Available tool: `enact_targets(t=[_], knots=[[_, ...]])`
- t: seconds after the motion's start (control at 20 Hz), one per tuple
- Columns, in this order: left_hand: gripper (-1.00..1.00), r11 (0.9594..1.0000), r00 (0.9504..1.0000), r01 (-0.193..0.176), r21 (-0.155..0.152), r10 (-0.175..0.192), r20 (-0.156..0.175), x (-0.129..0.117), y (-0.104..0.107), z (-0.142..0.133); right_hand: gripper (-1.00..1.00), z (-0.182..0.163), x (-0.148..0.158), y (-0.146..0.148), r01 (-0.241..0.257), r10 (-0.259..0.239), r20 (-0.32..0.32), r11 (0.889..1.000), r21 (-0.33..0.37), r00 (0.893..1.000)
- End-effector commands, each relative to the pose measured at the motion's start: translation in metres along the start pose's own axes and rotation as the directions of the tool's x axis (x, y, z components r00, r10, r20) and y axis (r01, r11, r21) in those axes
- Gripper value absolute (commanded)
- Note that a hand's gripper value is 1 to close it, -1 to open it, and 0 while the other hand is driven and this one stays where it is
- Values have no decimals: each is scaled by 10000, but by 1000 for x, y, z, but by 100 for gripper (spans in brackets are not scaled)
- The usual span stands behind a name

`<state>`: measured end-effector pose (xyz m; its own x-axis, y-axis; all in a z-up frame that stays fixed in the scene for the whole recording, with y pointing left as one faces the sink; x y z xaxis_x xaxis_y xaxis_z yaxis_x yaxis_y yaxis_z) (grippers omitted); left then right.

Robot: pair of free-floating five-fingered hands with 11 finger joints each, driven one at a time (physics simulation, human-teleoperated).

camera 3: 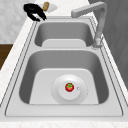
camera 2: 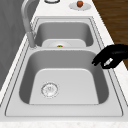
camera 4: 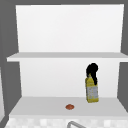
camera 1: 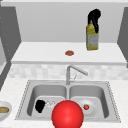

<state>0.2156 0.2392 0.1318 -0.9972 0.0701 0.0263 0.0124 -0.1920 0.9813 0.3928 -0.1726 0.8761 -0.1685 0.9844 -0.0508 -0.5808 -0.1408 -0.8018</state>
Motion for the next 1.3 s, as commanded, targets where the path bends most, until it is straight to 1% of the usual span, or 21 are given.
enact_targets(t=[0.0, 0.1, 0.2, 0.3, 0.35, 0.45, 0.5, 0.6, 0.7, 0.9, 0.95, 1.1, 1.25], knots=[[0, 10000, 10000, 0, 0, 0, 0, 0, 0, 0, 100, -32, -5, -8, 31, -31, 24, 10000, 19, 10000], [0, 10000, 10000, 0, 0, 0, 0, 0, 0, 0, 100, -48, -2, -14, 61, -61, 85, 10000, 8, 9999], [0, 10000, 10000, 0, 0, 0, 0, 0, 0, 0, 100, -63, -1, -21, 383, -381, 277, 9992, -62, 9989], [0, 10000, 10000, 0, 0, 0, 0, 0, 0, 0, 100, -73, 3, -25, 512, -509, 371, 9987, -75, 9980], [0, 10000, 10000, 0, 0, 0, 0, 0, 0, 0, 100, -78, 4, -27, 542, -538, 394, 9985, -82, 9978], [0, 10000, 10000, 0, 0, 0, 0, 0, 0, 0, 100, -87, 6, -30, 524, -534, 457, 9984, 227, 9975], [0, 10000, 10000, 0, 0, 0, 0, 0, 0, 0, 100, -91, 7, -31, 533, -543, 494, 9984, 201, 9973], [0, 10000, 10000, 0, 0, 0, 0, 0, 0, 0, 100, -99, 8, -29, 589, -596, 566, 9982, 134, 9966], [0, 10000, 10000, 0, 0, 0, 0, 0, 0, 0, 100, -100, 8, -24, 635, -646, 605, 9978, 201, 9961], [0, 10000, 10000, 0, 0, 0, 0, 0, 0, 0, 100, -104, 10, -18, 633, -664, 494, 9962, 605, 9966], [0, 10000, 10000, 0, 0, 0, 0, 0, 0, 0, 100, -104, 11, -17, 702, -731, 428, 9953, 661, 9964], [0, 10000, 10000, 0, 0, 0, 0, 0, 0, 0, 100, -112, 20, -14, 807, -824, 287, 9952, 551, 9962], [0, 10000, 10000, 0, 0, 0, 0, 0, 0, 0, 100, -116, 22, -7, 790, -804, 318, 9959, 437, 9963]])
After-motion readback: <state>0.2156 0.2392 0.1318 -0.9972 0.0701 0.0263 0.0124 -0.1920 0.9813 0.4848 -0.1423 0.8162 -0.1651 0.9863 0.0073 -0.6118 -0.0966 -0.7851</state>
